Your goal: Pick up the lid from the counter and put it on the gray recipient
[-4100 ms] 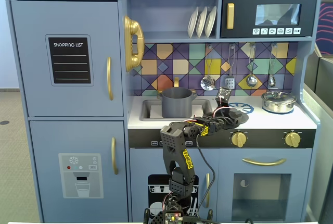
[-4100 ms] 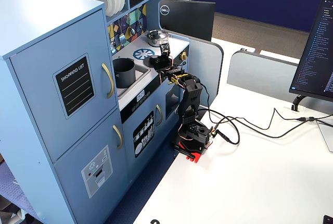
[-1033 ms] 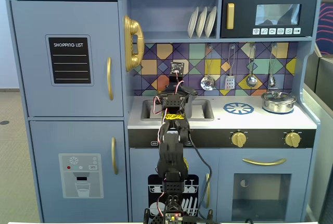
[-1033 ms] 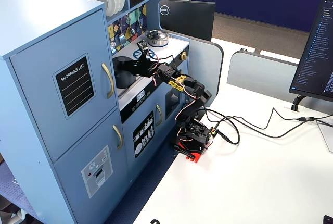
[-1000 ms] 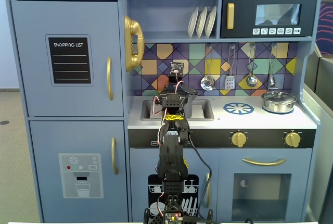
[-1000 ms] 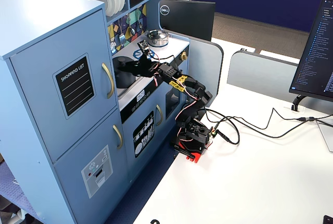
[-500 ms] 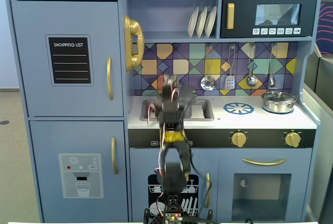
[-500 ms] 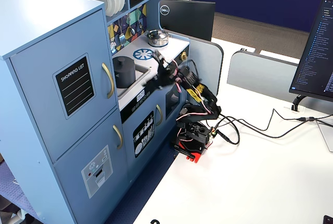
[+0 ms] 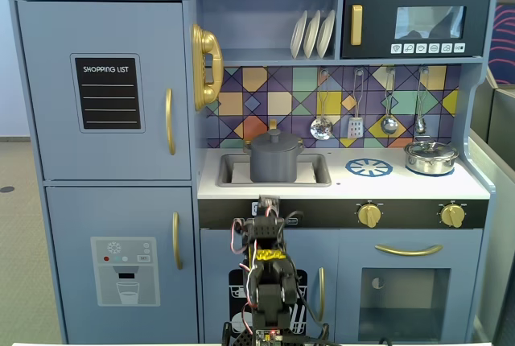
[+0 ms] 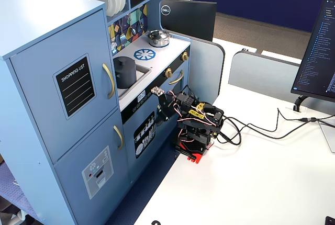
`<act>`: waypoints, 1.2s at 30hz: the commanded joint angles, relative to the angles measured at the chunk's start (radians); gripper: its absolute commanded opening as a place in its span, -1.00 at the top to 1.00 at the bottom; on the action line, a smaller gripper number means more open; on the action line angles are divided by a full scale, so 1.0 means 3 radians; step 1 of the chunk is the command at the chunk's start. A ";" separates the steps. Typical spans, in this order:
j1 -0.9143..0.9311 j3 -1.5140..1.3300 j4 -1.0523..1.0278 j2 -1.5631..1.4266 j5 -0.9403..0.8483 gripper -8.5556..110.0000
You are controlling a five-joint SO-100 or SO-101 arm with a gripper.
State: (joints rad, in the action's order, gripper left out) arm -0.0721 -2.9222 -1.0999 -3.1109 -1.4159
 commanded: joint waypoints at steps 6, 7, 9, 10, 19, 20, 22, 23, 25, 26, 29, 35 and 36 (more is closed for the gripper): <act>-0.0046 -0.0261 -0.1283 -0.0220 0.0031 0.86; -0.0051 -0.0266 -0.1375 -0.0215 0.0020 0.86; -0.0051 -0.0266 -0.1375 -0.0220 0.0087 0.85; -0.0046 -0.0266 -0.1375 -0.0220 0.0082 0.81; 0.0072 -0.0266 -0.1411 -0.0220 -0.0205 0.76; 0.0077 -0.0266 -0.1421 -0.0220 -0.0251 0.76; 0.0077 -0.0266 -0.1432 -0.0220 -0.0317 0.76; 0.0077 -0.0266 -0.1432 -0.0220 -0.0312 0.75; 0.0077 -0.0266 -0.1432 -0.0220 -0.0312 0.75; 0.0077 -0.0266 -0.1432 -0.0220 -0.0312 0.74; 0.0077 -0.0266 -0.1432 -0.0220 -0.0312 0.73; 0.0077 -0.0266 -0.1432 -0.0220 -0.0312 0.72; 0.0077 -0.0266 -0.1432 -0.0220 -0.0312 0.72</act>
State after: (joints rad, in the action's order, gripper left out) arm -0.0675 -3.0035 -1.3530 -3.1891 -1.5064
